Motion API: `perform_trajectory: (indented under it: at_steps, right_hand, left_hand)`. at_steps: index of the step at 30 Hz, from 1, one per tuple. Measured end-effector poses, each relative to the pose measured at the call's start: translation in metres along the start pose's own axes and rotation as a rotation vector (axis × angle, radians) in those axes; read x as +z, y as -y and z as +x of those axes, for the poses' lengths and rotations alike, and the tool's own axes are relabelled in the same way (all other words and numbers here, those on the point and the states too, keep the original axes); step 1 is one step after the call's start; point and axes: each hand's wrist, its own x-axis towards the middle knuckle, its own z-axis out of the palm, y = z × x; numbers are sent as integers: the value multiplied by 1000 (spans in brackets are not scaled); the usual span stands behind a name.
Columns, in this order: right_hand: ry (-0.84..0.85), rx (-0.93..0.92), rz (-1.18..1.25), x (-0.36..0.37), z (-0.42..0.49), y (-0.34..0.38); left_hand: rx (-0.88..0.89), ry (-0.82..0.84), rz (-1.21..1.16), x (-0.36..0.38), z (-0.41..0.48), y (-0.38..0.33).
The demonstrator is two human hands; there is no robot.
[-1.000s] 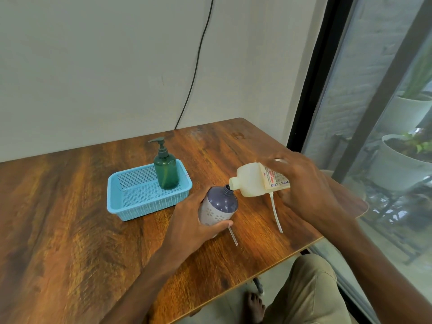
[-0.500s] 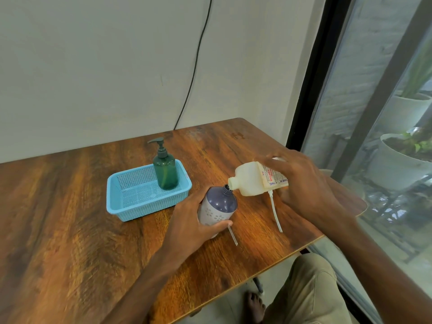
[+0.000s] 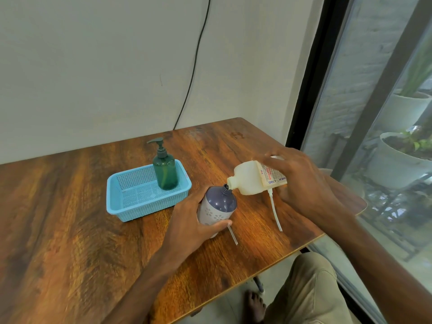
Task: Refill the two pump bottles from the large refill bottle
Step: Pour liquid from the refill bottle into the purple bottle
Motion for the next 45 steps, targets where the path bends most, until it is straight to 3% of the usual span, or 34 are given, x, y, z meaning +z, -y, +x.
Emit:
perform_trajectory:
  at_steps: [45]
  right_hand:
    - [55,-53,15,-13,1,5]
  left_hand:
    - [74,-19,56,-2,2,-1]
